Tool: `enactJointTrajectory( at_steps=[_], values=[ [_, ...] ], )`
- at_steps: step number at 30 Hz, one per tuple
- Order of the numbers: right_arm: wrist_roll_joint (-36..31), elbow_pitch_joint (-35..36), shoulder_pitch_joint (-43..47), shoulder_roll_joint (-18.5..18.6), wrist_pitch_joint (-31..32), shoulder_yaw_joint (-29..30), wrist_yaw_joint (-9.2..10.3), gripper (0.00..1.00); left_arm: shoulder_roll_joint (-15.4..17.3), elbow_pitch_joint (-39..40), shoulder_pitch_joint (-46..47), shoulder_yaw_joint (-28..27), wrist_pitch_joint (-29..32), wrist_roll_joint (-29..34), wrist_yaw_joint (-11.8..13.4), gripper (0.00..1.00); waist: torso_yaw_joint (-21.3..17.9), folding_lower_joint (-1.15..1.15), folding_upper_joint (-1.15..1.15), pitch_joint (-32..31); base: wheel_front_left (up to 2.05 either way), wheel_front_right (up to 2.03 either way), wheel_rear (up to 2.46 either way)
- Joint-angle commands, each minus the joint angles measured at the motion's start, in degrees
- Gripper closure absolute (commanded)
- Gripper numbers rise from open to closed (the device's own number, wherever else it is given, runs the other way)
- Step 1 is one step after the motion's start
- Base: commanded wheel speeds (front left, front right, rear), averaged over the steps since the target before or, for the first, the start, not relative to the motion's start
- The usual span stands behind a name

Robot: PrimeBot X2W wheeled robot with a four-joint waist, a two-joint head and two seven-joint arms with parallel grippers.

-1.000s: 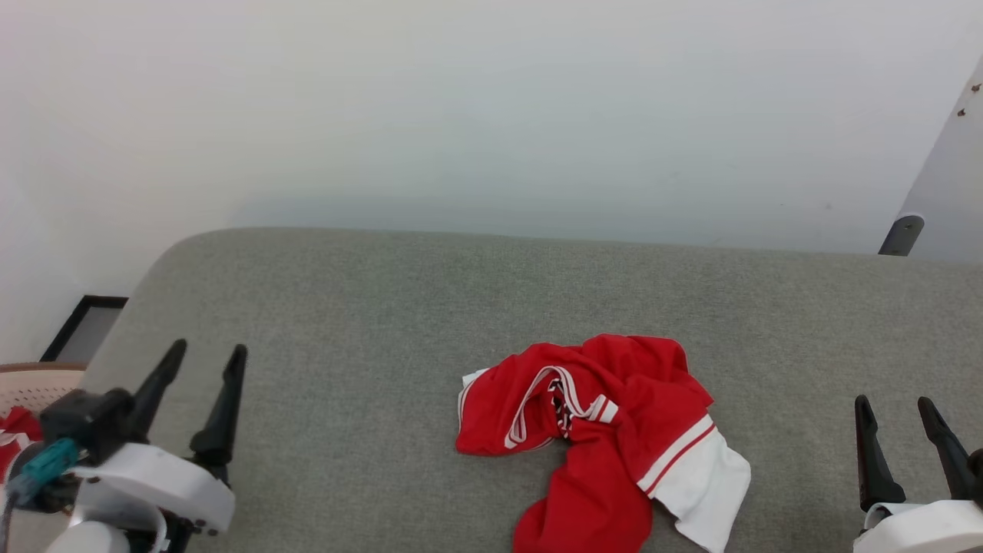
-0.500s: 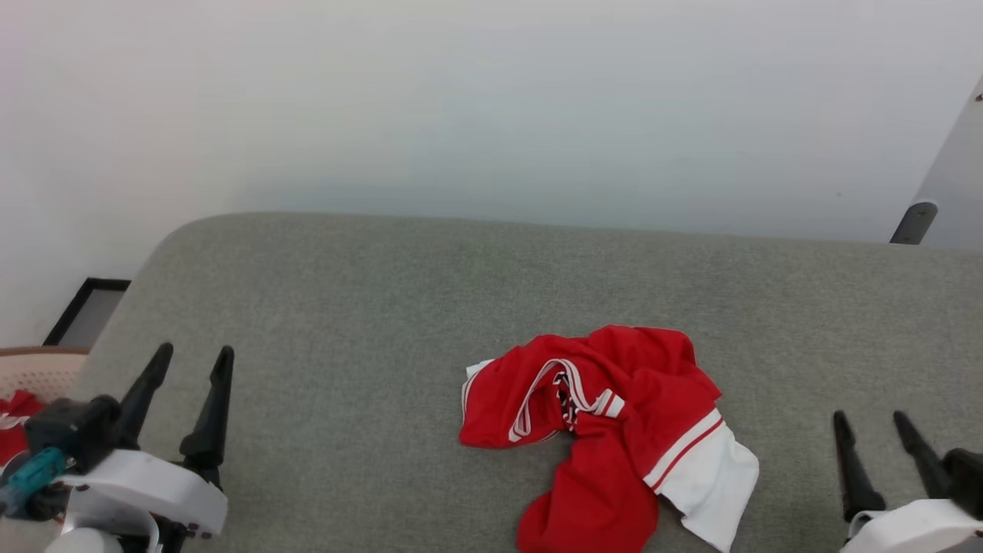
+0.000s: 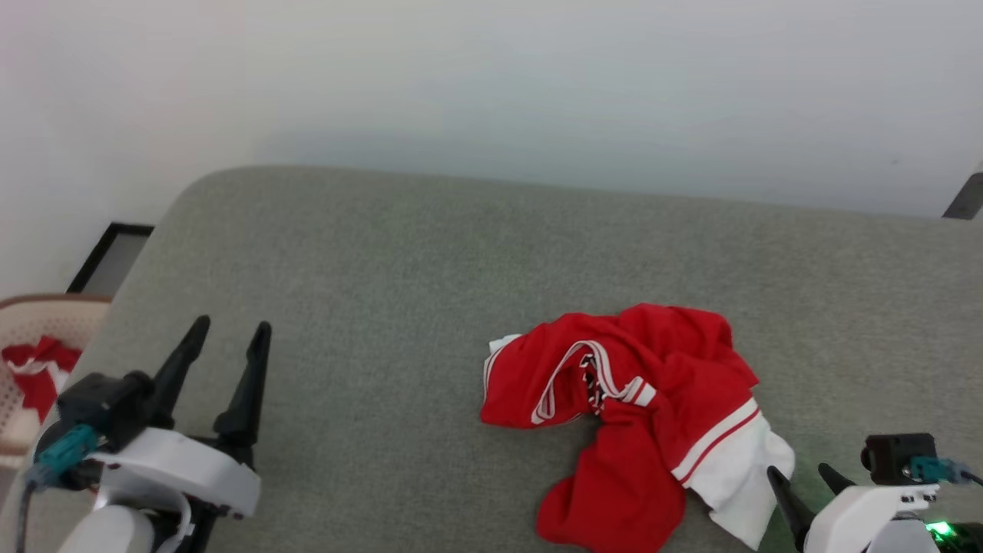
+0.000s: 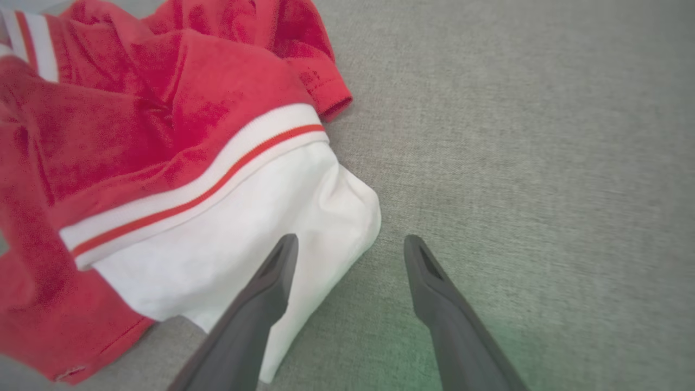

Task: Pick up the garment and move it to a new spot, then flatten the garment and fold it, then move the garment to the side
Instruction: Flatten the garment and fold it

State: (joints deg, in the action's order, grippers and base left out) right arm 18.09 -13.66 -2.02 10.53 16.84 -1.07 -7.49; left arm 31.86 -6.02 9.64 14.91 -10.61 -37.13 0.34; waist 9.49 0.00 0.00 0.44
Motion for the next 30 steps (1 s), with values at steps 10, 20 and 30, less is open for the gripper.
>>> enactJointTrajectory(
  at_steps=[10,20,30],
  values=[
    [0.4,-7.2,-3.5,-1.0,11.4,-2.3,-0.02,0.68,-2.6,-1.3,3.8,2.0,-1.3,0.9,-0.7,0.00,4.0,0.00,0.00,5.6,0.00,0.00,0.00],
    [0.5,-2.8,-5.3,3.4,16.0,-1.2,0.06,1.00,-3.3,-2.4,4.6,1.7,-2.1,0.5,-0.1,0.00,3.3,0.00,0.00,5.7,0.00,0.00,0.00],
    [1.4,5.2,-9.0,11.3,19.3,3.9,0.02,1.00,-3.1,-2.2,4.0,1.2,-2.5,0.0,0.2,0.00,-0.3,0.00,0.00,5.4,0.00,0.00,0.00]
  ],
)
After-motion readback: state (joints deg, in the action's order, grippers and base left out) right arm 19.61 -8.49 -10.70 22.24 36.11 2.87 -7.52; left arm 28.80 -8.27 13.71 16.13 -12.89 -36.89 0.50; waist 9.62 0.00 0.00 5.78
